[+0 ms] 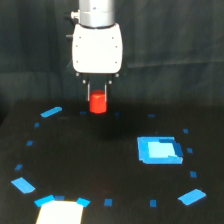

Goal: Pick up the red object from the table

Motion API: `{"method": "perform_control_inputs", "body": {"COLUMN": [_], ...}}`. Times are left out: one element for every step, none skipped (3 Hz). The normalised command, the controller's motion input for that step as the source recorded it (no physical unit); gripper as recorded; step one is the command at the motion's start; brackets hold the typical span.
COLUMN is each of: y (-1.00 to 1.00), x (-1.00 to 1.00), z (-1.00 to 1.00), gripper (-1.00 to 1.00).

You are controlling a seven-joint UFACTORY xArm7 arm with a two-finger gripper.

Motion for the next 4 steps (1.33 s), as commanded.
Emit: {"method": "perform_control_inputs", "body": {"y": [-0.22,-1.00,0.82,-0.33], "x": [-0.01,-0.10,0.19,-0.30], "z": [-1.00,0.08,1.00,0.43], "gripper": [-1.00,-0.80,-1.00,-1.00]}}
